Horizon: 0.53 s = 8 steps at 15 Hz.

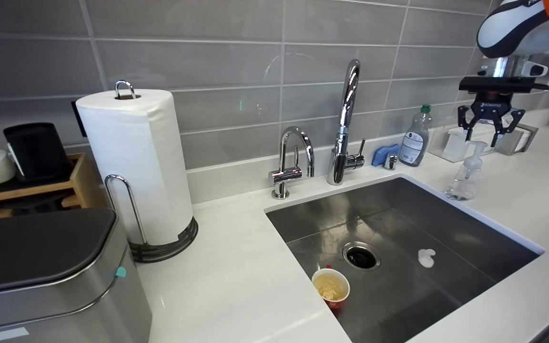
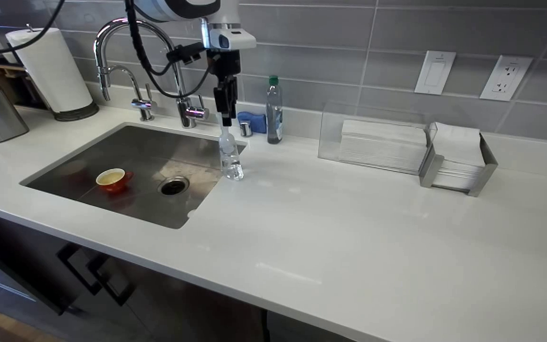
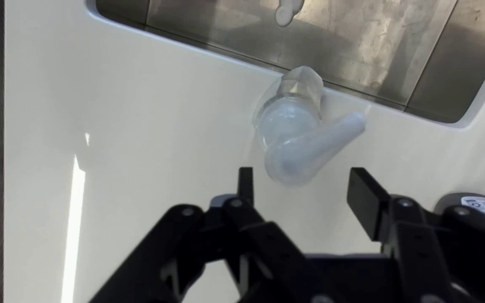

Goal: Move the clear bottle on the right forward

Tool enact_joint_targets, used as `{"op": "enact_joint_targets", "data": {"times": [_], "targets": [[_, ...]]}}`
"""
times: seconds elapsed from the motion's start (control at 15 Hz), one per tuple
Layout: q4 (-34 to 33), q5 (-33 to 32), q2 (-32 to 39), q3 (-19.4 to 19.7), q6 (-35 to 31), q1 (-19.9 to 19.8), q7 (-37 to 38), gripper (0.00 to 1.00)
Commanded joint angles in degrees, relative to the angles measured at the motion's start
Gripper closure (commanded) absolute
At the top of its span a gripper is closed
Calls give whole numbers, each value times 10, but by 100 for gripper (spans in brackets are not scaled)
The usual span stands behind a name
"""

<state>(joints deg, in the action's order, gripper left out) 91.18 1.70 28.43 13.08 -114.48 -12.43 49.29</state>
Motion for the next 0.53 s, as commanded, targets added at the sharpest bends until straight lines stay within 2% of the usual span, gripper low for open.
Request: {"op": "enact_joint_targets", "data": {"times": [0.0, 0.07, 0.2, 0.27, 0.33, 0.47], "targets": [[-14, 11, 6, 4, 27, 4, -1, 14], [-15, 13, 6, 4, 28, 4, 4, 10], [-15, 19, 6, 5, 31, 4, 15, 8], [-13, 24, 6, 6, 24, 4, 29, 10], [-9, 31, 4, 8, 17, 5, 52, 7], [9, 44, -3, 10, -27, 7, 90, 0]]}}
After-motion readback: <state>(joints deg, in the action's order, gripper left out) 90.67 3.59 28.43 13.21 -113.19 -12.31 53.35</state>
